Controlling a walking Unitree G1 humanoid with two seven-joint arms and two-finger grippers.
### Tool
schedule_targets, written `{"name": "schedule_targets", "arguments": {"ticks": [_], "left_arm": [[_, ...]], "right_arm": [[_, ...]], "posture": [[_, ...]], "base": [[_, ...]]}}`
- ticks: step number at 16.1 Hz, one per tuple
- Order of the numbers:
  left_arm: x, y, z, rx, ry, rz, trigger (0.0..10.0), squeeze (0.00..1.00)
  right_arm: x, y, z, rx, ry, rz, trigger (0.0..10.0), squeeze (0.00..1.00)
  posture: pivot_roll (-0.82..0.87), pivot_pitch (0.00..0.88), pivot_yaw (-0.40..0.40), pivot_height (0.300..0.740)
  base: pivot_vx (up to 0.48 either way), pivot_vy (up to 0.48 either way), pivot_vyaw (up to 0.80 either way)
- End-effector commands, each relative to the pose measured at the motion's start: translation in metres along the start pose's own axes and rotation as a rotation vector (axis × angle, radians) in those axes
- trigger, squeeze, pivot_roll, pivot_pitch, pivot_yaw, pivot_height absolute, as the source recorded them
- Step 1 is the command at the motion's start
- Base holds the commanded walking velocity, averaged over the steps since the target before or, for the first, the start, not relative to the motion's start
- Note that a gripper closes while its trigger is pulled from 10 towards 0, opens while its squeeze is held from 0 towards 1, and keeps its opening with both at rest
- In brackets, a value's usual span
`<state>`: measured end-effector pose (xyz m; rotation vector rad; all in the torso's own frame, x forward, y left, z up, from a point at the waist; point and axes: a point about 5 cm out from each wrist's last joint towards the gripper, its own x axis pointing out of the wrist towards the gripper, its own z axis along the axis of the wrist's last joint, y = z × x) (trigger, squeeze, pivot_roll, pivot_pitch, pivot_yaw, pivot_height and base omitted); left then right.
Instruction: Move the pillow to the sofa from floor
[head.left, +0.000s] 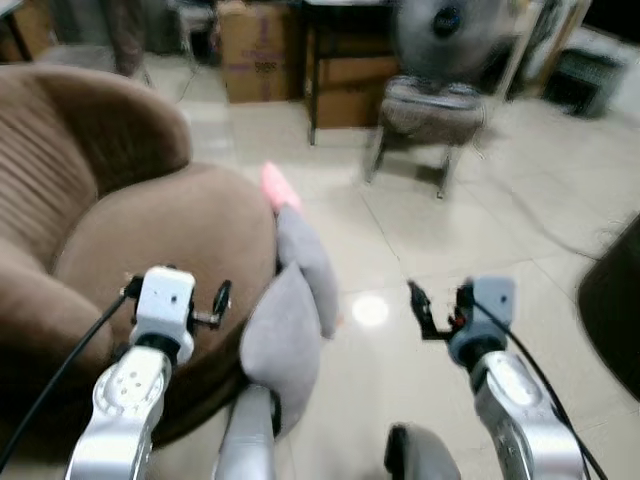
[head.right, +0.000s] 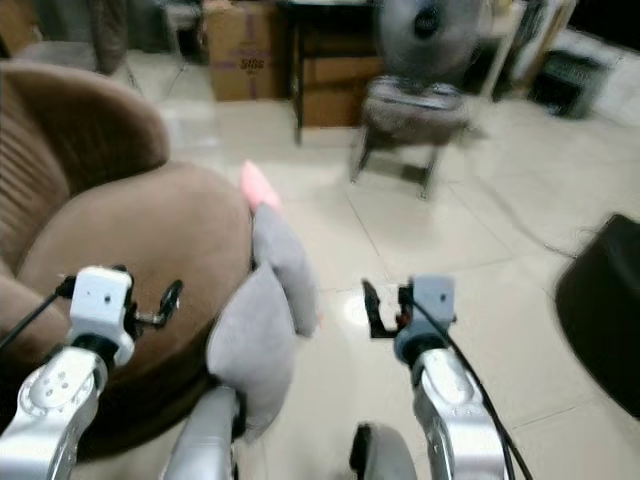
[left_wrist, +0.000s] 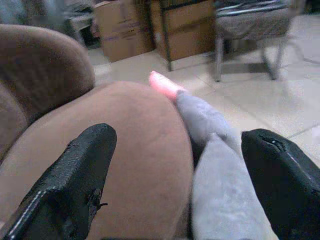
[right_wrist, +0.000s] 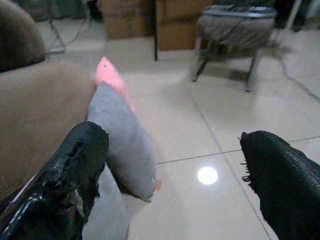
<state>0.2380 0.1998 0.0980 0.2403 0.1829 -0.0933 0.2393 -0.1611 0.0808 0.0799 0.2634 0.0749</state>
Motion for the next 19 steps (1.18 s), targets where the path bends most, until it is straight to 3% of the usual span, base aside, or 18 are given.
{"name": "schedule_targets", "arguments": {"ticks": [1, 4, 6, 11, 17, 19], "left_arm": [[0.005, 0.0, -0.001, 0.012, -0.013, 0.0, 10.0, 0.33], [0.016, 0.007, -0.018, 0.011, 0.015, 0.01, 10.0, 0.3], [0.025, 0.014, -0.033, 0.0, 0.037, 0.038, 10.0, 0.19], [0.037, 0.019, -0.042, 0.022, 0.009, 0.004, 10.0, 0.25], [0.034, 0.01, -0.027, 0.028, -0.07, -0.012, 10.0, 0.25], [0.035, 0.01, -0.027, 0.027, -0.074, -0.011, 10.0, 0.24]], "right_arm": [[0.002, -0.004, 0.006, -0.005, -0.022, -0.014, 10.0, 0.0], [0.007, -0.005, 0.005, -0.027, -0.028, -0.022, 10.0, 0.0], [0.009, -0.006, 0.007, -0.04, -0.04, -0.027, 10.0, 0.0], [0.003, -0.007, 0.018, -0.045, -0.075, -0.018, 10.0, 0.0], [-0.002, -0.005, 0.027, -0.041, -0.078, -0.022, 10.0, 0.0], [-0.003, -0.006, 0.029, -0.055, -0.072, -0.04, 10.0, 0.0]], "posture": [[0.08, 0.0, -0.05, 0.621], [0.09, 0.0, -0.054, 0.621], [0.09, 0.0, -0.054, 0.621], [0.08, 0.0, -0.059, 0.621], [0.08, 0.0, -0.059, 0.621], [0.08, 0.0, -0.062, 0.621]], "base": [[0.0, -0.319, 0.0], [0.0, -0.198, 0.0], [0.0, 0.0, 0.0], [0.051, 0.0, 0.0], [0.268, 0.0, -0.73], [0.268, 0.0, 0.0]]}}
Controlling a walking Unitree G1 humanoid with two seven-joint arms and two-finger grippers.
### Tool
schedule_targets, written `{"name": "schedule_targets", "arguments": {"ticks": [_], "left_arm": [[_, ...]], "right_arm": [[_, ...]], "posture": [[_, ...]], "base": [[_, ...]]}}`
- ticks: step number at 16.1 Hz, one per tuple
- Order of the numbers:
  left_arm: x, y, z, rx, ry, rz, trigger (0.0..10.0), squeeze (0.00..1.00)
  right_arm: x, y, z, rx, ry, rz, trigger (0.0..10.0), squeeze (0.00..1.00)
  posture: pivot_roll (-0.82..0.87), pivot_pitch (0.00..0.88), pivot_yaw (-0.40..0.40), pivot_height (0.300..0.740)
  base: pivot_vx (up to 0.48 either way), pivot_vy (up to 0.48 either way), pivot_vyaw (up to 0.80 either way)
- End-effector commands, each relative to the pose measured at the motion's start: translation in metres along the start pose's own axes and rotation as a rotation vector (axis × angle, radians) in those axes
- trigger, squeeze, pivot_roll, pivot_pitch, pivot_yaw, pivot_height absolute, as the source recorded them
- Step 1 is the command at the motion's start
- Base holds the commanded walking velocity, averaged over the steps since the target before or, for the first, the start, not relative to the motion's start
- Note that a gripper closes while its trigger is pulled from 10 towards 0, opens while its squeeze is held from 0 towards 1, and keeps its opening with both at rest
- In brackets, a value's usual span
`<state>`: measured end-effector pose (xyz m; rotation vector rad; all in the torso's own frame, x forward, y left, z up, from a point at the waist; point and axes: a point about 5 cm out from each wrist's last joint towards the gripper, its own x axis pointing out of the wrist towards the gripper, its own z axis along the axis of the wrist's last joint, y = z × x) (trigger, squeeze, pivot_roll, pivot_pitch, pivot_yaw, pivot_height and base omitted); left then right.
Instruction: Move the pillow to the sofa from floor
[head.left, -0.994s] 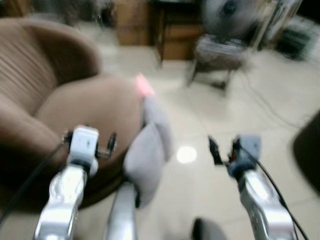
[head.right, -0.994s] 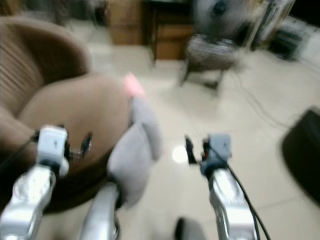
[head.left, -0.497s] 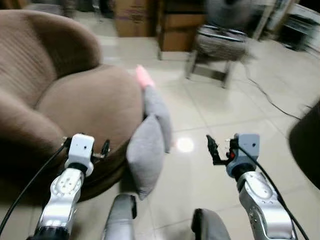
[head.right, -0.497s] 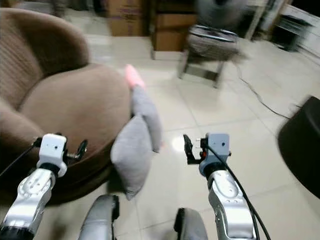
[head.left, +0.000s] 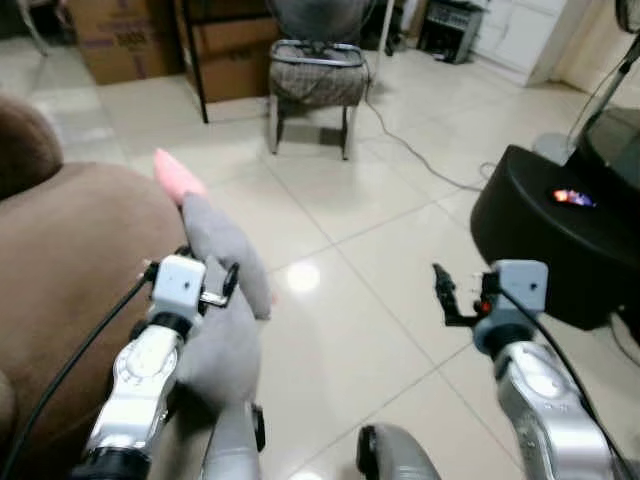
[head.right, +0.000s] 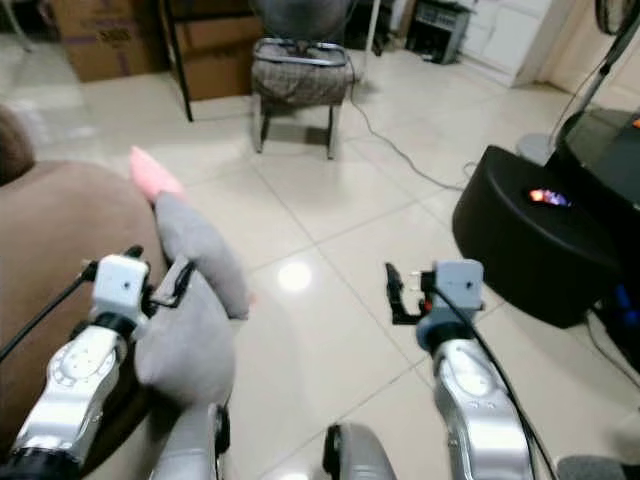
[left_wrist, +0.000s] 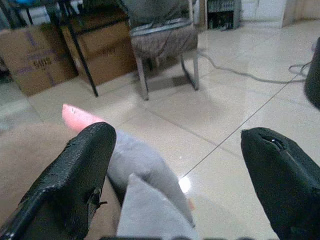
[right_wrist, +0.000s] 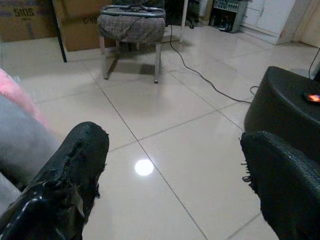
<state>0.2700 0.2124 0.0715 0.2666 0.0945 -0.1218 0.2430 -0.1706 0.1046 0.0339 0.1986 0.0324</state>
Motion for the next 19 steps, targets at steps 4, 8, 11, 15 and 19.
{"name": "schedule_targets", "arguments": {"ticks": [4, 8, 11, 15, 19], "left_arm": [[-0.002, 0.001, -0.001, -0.001, 0.022, 0.02, 10.0, 0.24], [-0.003, 0.002, -0.004, 0.012, 0.049, 0.042, 10.0, 0.22], [-0.006, 0.0, -0.009, 0.006, 0.095, 0.054, 10.0, 0.18], [-0.003, -0.007, -0.03, -0.019, 0.262, -0.007, 10.0, 0.0], [0.003, 0.005, -0.052, -0.048, 0.401, 0.047, 10.0, 0.0]], "right_arm": [[0.002, 0.0, 0.005, -0.013, -0.011, 0.027, 10.0, 0.0], [0.005, 0.006, -0.001, -0.098, 0.007, 0.112, 10.0, 0.0], [0.004, 0.008, -0.01, -0.063, 0.047, 0.163, 10.0, 0.0], [0.005, 0.006, -0.021, -0.135, 0.116, 0.29, 10.0, 0.0], [0.003, 0.002, -0.023, -0.185, 0.144, 0.368, 10.0, 0.0]], "posture": [[0.08, 0.0, -0.063, 0.621], [0.08, 0.0, -0.065, 0.621], [0.08, 0.0, -0.066, 0.621], [0.08, 0.0, -0.072, 0.621], [0.04, 0.0, -0.061, 0.621]], "base": [[0.263, 0.0, 0.0], [0.064, 0.0, 0.2], [0.0, 0.0, 0.27], [0.0, 0.0, 0.0], [0.0, 0.0, 0.0]]}}
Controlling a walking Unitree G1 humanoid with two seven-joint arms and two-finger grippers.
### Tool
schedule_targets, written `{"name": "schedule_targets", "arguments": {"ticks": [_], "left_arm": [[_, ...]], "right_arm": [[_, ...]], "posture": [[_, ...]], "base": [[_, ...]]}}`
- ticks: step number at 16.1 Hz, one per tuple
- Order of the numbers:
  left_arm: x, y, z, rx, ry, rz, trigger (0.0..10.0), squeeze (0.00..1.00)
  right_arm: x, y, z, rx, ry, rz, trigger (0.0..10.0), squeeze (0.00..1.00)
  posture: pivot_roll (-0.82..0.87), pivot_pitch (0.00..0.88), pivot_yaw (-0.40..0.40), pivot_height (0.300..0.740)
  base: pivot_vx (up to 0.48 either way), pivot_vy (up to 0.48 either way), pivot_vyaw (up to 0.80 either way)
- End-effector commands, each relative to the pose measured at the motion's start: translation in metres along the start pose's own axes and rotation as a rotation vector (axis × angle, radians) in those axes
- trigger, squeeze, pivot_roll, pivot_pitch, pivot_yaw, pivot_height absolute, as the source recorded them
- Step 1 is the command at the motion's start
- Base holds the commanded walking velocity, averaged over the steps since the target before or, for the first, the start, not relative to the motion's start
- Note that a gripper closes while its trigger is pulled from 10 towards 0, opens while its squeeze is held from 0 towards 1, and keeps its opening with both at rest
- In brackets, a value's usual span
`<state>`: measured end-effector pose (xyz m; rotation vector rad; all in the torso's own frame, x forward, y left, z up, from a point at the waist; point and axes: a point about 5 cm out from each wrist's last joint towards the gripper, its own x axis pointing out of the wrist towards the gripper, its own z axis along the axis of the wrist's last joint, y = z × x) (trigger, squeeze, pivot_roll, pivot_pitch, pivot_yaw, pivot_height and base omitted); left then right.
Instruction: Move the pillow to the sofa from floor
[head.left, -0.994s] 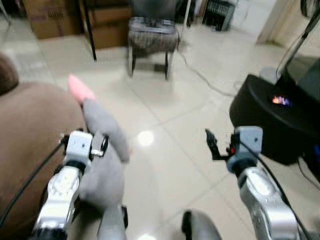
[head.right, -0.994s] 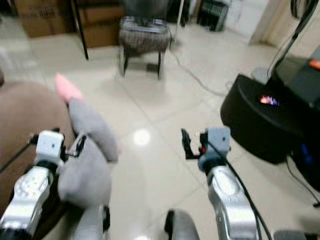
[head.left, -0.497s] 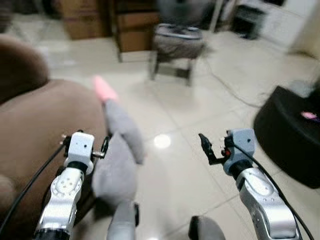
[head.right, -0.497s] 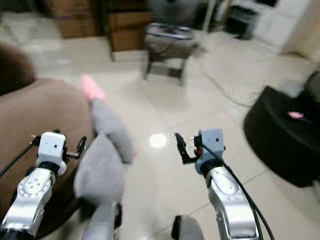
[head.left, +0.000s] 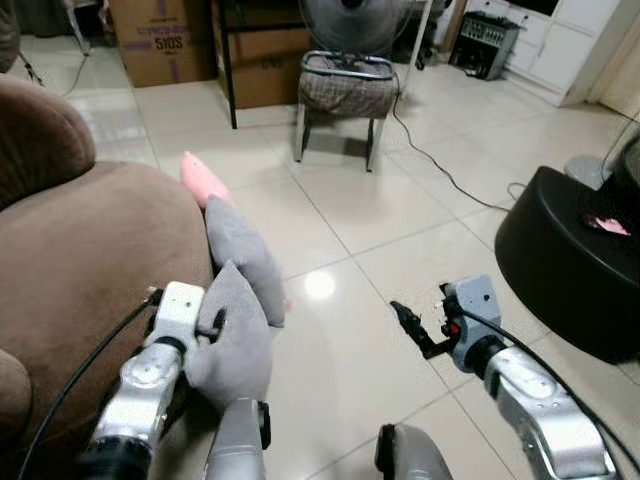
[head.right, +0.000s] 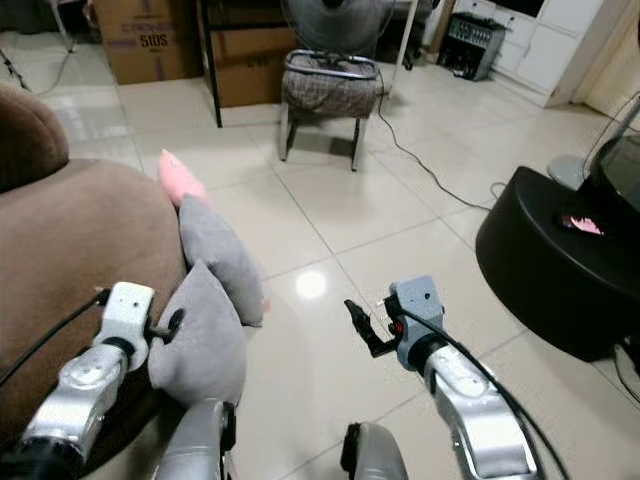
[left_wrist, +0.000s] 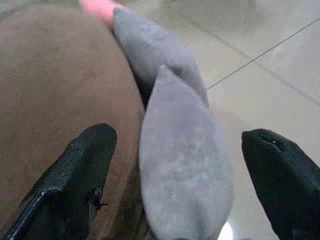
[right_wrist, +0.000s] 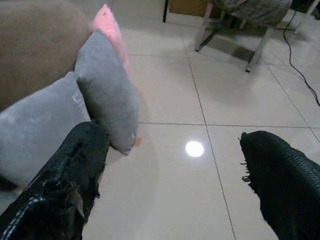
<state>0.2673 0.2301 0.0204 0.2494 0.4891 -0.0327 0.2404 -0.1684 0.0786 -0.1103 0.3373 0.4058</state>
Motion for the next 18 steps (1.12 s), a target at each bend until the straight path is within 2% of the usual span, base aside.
{"name": "schedule_targets", "arguments": {"ticks": [1, 2, 5, 8, 10, 11, 12, 13, 15, 16, 17, 18], "left_arm": [[0.001, 0.003, 0.003, -0.02, 0.003, 0.02, 10.0, 0.0], [0.003, 0.007, 0.01, -0.057, 0.016, 0.05, 10.0, 0.0], [0.015, 0.008, 0.02, -0.072, 0.015, 0.077, 10.0, 0.0], [0.018, 0.0, 0.02, -0.101, 0.028, 0.066, 10.0, 0.0], [0.019, -0.005, 0.017, -0.105, 0.04, 0.042, 10.0, 0.0], [0.02, -0.009, 0.015, -0.102, 0.041, 0.016, 10.0, 0.64], [0.02, -0.009, 0.015, -0.102, 0.041, 0.016, 10.0, 0.64], [0.021, -0.012, 0.013, -0.102, 0.044, 0.0, 10.0, 1.0], [0.023, -0.015, 0.009, -0.083, 0.051, -0.019, 10.0, 1.0], [0.024, -0.013, 0.007, -0.046, 0.057, -0.01, 10.0, 1.0], [0.024, -0.012, 0.007, -0.027, 0.059, -0.006, 10.0, 0.87], [0.025, -0.008, 0.008, 0.01, 0.056, 0.028, 10.0, 0.09]], "right_arm": [[-0.001, 0.001, 0.003, -0.018, 0.001, 0.02, 10.0, 0.0], [0.0, 0.001, 0.007, -0.029, -0.008, 0.05, 10.0, 0.0], [0.005, -0.002, 0.025, -0.052, -0.026, 0.057, 10.0, 0.0], [0.001, 0.006, 0.034, -0.085, -0.021, 0.073, 10.0, 0.0], [-0.001, 0.012, 0.036, -0.094, -0.017, 0.095, 10.0, 0.0], [-0.002, 0.015, 0.037, -0.102, -0.012, 0.112, 10.0, 0.0], [-0.002, 0.015, 0.037, -0.102, -0.012, 0.112, 10.0, 0.0], [-0.004, 0.016, 0.039, -0.104, -0.008, 0.122, 10.0, 0.0], [-0.009, 0.017, 0.042, -0.109, 0.004, 0.136, 10.0, 0.0], [-0.013, 0.016, 0.044, -0.117, 0.012, 0.131, 10.0, 0.0], [-0.015, 0.016, 0.044, -0.121, 0.014, 0.13, 10.0, 0.0], [-0.017, 0.014, 0.046, -0.124, 0.014, 0.124, 10.0, 0.0]], "posture": [[0.04, 0.0, -0.061, 0.621], [0.03, 0.0, -0.061, 0.606], [0.01, 0.022, -0.062, 0.576], [0.0, 0.035, -0.083, 0.546], [0.0, 0.048, -0.095, 0.541], [-0.01, 0.059, -0.099, 0.541], [-0.01, 0.059, -0.099, 0.541], [-0.01, 0.068, -0.102, 0.541], [-0.03, 0.08, -0.104, 0.541], [-0.05, 0.094, -0.103, 0.541], [-0.05, 0.094, -0.103, 0.541], [-0.07, 0.105, -0.098, 0.541]], "base": [[0.0, 0.0, 0.0], [0.0, 0.0, 0.0], [0.0, 0.0, 0.0], [0.0, 0.0, 0.0], [0.0, 0.0, 0.0], [0.0, 0.0, 0.0], [0.0, 0.0, 0.0], [0.0, 0.0, 0.0], [0.0, 0.0, 0.0], [0.0, 0.0, 0.0], [0.0, 0.0, 0.0], [0.0, 0.0, 0.0]]}}
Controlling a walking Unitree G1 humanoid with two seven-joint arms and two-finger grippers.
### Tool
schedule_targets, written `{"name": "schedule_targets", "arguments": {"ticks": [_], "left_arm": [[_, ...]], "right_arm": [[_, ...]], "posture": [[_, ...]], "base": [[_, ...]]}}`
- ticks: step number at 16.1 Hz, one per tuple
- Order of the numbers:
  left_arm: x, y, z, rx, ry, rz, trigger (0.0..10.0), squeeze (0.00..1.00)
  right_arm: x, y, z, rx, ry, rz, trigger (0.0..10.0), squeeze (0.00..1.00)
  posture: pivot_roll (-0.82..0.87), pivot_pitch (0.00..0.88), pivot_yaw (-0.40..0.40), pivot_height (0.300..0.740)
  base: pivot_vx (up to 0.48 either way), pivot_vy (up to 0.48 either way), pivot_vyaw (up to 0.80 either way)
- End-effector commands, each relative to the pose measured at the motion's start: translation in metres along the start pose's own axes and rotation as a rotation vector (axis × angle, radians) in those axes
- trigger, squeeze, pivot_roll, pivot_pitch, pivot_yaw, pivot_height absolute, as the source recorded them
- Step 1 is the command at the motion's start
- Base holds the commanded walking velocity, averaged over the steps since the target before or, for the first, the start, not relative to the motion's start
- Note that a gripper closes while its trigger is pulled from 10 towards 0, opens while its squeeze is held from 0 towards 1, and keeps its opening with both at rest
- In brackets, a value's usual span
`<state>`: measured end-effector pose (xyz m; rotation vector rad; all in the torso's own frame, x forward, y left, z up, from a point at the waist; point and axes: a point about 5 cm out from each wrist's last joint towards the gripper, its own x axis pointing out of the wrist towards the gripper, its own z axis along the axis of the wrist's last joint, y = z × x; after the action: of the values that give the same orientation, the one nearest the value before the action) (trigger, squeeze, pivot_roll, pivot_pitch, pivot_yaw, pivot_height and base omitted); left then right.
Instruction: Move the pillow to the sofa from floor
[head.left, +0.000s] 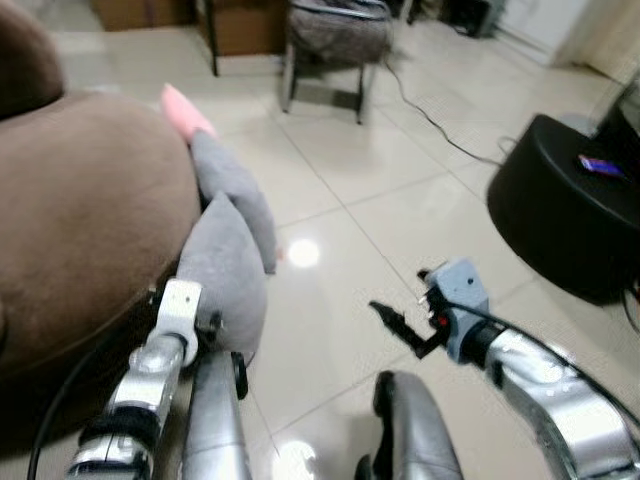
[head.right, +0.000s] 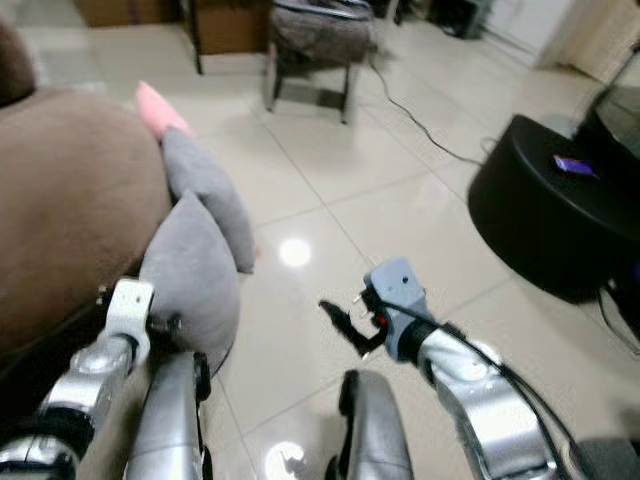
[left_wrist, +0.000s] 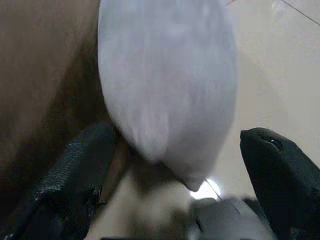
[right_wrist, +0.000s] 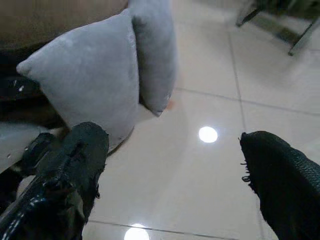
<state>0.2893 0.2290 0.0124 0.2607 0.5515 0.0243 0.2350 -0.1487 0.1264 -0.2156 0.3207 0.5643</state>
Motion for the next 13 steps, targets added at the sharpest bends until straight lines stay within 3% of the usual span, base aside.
{"name": "schedule_targets", "arguments": {"ticks": [1, 2, 4, 7, 11, 13], "left_arm": [[0.002, -0.005, 0.005, 0.036, -0.018, 0.004, 10.0, 0.09], [0.003, 0.001, 0.012, 0.054, -0.062, 0.045, 10.0, 0.0], [0.005, 0.002, 0.032, -0.036, -0.18, 0.025, 10.0, 0.0], [0.008, 0.0, 0.031, 0.018, -0.16, 0.009, 10.0, 0.0], [0.011, 0.016, 0.029, 0.101, -0.102, 0.18, 10.0, 0.0], [0.01, 0.018, 0.028, 0.098, -0.094, 0.194, 10.0, 0.0]], "right_arm": [[-0.005, -0.005, -0.001, 0.006, 0.013, -0.017, 10.0, 0.0], [-0.011, -0.007, 0.001, 0.004, 0.007, -0.035, 10.0, 0.0], [-0.019, -0.009, 0.001, 0.012, 0.013, -0.058, 10.0, 0.0], [-0.025, -0.005, -0.001, 0.021, 0.028, -0.064, 10.0, 0.0], [-0.031, -0.002, -0.003, 0.038, 0.049, -0.069, 10.0, 0.0], [-0.031, -0.001, -0.003, 0.04, 0.051, -0.065, 10.0, 0.0]], "posture": [[-0.07, 0.107, -0.096, 0.541], [-0.1, 0.132, -0.078, 0.541], [-0.1, 0.144, -0.067, 0.541], [-0.12, 0.154, -0.063, 0.541], [-0.14, 0.163, -0.077, 0.541], [-0.14, 0.164, -0.079, 0.541]], "base": [[0.0, 0.0, 0.0], [0.0, 0.0, 0.0], [0.0, 0.0, 0.0], [0.0, 0.0, 0.0], [0.0, 0.0, 0.0], [0.0, 0.0, 0.0]]}}
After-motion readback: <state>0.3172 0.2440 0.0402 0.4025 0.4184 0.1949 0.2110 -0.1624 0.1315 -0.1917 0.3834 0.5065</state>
